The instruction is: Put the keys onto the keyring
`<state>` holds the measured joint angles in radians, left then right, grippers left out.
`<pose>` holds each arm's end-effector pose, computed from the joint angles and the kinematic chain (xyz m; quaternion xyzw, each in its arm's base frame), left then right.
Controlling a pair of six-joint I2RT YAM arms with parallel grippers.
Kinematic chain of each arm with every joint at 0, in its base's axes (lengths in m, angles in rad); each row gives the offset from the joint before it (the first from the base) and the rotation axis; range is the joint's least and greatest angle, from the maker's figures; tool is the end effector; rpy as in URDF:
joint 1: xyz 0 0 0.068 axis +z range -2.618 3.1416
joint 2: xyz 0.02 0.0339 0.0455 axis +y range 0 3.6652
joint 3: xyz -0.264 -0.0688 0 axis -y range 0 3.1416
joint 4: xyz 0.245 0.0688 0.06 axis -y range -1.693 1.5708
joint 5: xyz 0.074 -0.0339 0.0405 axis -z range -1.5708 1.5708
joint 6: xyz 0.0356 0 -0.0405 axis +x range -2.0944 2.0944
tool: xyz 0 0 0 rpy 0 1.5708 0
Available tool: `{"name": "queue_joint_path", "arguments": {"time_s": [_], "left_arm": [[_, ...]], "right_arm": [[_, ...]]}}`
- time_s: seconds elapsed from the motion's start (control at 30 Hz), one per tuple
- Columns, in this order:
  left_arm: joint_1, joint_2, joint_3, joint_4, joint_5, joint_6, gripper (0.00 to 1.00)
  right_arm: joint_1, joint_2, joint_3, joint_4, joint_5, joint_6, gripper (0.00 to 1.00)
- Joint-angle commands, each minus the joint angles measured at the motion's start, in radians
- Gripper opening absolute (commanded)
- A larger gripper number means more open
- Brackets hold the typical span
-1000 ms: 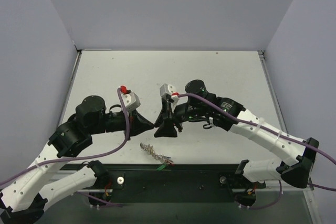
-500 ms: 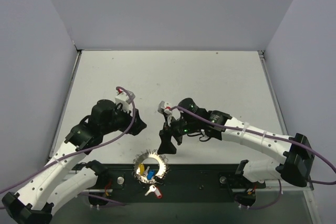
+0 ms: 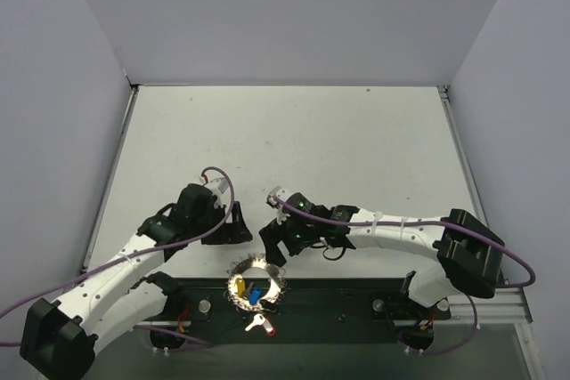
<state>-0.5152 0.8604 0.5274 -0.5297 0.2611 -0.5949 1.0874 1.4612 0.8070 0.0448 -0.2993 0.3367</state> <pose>0.1430 -0.0915 0.2079 0.0080 0.9311 -0.2849 0.2278 0.1351 0.2799 0.2126 -0.3856 0.7904 0.3988 0.2598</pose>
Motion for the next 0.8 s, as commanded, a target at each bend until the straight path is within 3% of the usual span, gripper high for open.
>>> {"name": "queue_joint_path", "arguments": {"time_s": [0.0, 0.13, 0.17, 0.37, 0.77], "left_arm": [[-0.159, 0.026, 0.06, -0.048, -0.179, -0.08, 0.88], [-0.235, 0.084, 0.086, -0.078, -0.247, -0.1, 0.73], [-0.236, 0.1, 0.088, -0.084, -0.252, -0.1, 0.65], [-0.246, 0.118, 0.115, -0.134, -0.313, -0.114, 0.52], [-0.255, 0.198, 0.102, -0.04, -0.181, -0.103, 0.52]], "right_arm": [[-0.015, -0.061, -0.034, 0.039, 0.152, 0.117, 0.79], [-0.063, -0.142, -0.103, 0.061, 0.154, 0.153, 0.8], [-0.073, -0.154, -0.112, 0.06, 0.143, 0.154, 0.8], [-0.145, -0.229, -0.161, 0.047, 0.106, 0.145, 0.8], [-0.176, -0.249, -0.17, 0.035, 0.077, 0.122, 0.8]]}}
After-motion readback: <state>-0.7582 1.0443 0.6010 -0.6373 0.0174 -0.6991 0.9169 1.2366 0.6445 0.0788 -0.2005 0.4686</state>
